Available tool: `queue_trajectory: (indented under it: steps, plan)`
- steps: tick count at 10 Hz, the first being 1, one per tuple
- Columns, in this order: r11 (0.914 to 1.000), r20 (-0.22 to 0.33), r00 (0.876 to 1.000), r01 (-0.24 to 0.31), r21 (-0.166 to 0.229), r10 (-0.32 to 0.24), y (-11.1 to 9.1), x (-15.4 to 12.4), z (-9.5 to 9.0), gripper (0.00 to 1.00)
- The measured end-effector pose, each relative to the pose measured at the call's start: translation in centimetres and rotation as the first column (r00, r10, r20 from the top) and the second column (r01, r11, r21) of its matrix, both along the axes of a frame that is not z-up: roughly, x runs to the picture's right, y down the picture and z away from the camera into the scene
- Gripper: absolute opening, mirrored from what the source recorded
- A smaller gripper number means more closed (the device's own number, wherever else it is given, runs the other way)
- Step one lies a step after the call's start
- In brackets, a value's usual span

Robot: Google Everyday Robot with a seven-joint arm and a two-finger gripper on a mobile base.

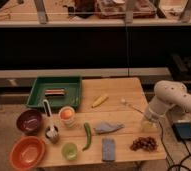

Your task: Place fork in table surface

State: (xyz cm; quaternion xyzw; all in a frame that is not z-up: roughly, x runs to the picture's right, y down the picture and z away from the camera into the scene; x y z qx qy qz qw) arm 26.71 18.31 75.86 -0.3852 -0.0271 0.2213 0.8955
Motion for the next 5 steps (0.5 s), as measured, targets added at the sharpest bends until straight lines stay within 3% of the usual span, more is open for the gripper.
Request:
queue_trajectory:
  steps: [1,2,3,4,5]
  plan:
    - [0.9951,-0.026,1.0,0.01,0.099,-0.007,-2.1,0.2,0.6,0.41]
    - [0.9846,-0.037,0.999,0.02,0.174,-0.014,-4.2,0.0,1.3,0.41]
    - [0.9778,-0.043,0.999,0.02,0.209,-0.011,-5.3,0.0,1.6,0.38]
    - [0.9674,-0.056,0.998,0.03,0.252,-0.017,-6.8,0.4,2.5,0.29]
    - [0.9639,-0.061,0.998,0.033,0.264,-0.017,-7.7,1.0,3.5,0.22]
